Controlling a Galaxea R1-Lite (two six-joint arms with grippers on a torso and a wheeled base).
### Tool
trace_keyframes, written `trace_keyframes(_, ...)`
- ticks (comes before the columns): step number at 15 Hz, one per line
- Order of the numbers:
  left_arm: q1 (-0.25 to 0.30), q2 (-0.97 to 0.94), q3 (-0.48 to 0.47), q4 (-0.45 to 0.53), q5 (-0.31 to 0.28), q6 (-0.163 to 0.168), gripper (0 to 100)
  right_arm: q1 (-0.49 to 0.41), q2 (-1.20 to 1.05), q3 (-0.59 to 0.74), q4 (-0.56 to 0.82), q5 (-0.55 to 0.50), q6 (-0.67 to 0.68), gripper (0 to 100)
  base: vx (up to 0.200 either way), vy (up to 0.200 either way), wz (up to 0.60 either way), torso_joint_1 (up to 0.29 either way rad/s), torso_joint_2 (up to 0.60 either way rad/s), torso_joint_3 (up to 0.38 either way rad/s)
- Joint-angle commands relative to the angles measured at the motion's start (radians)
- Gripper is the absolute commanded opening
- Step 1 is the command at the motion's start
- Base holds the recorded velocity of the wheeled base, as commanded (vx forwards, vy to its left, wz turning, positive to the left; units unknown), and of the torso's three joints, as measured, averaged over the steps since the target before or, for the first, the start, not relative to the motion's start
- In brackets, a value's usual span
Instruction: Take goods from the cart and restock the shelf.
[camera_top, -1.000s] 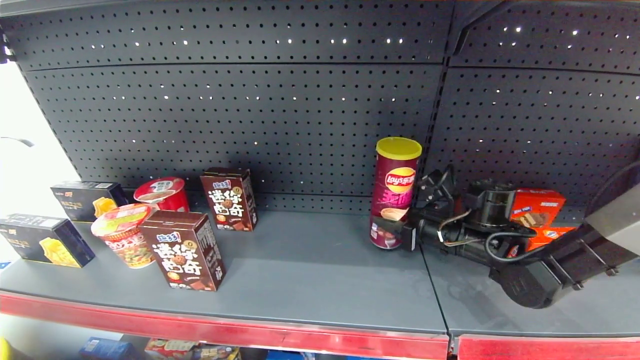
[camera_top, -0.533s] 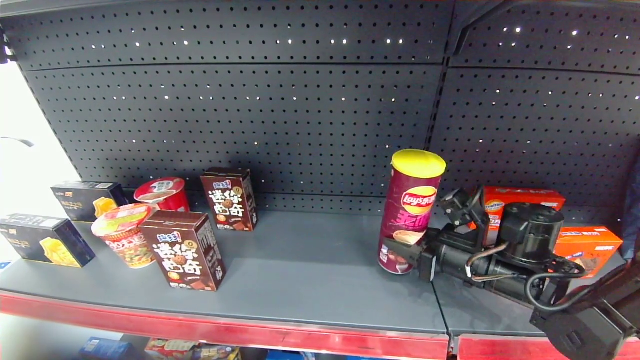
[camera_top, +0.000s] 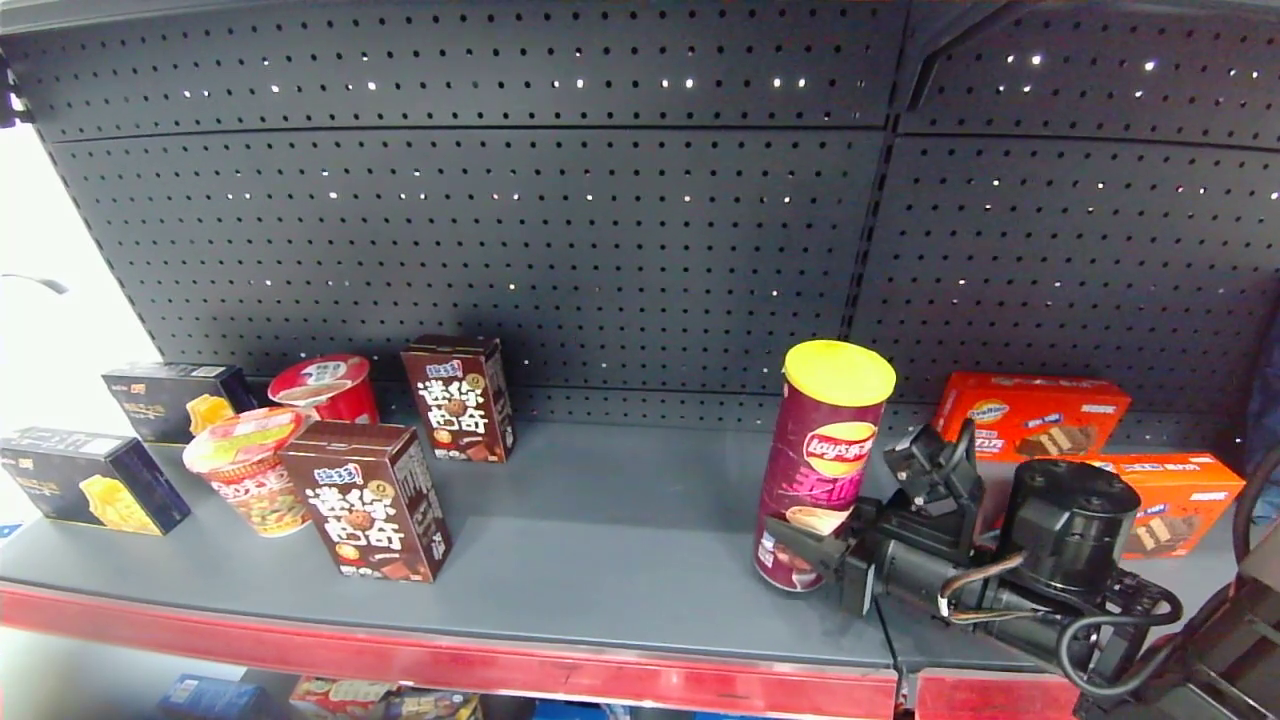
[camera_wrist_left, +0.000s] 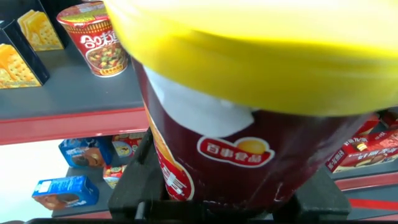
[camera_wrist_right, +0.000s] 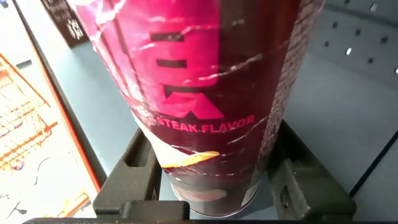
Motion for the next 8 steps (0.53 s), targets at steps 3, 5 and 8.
trace_keyframes(3,0.000,0.000,0.001,-0.001,0.000,0.000,0,0.008,0.025,0.020,-0.003,-0.001,-0.003,0,0.000,0.000,0.00,0.000,0.00,0.000)
trace_keyframes(5,0.000,0.000,0.006,-0.001,0.000,-0.002,0,0.010,0.027,0.037,-0.026,0.001,-0.005,0,0.000,0.000,0.00,0.000,0.00,0.000)
trace_keyframes(8,0.000,-0.015,0.014,0.002,0.002,-0.014,0,0.010,0.033,0.069,-0.058,0.001,-0.003,0,0.000,0.000,0.00,0.000,0.00,0.000)
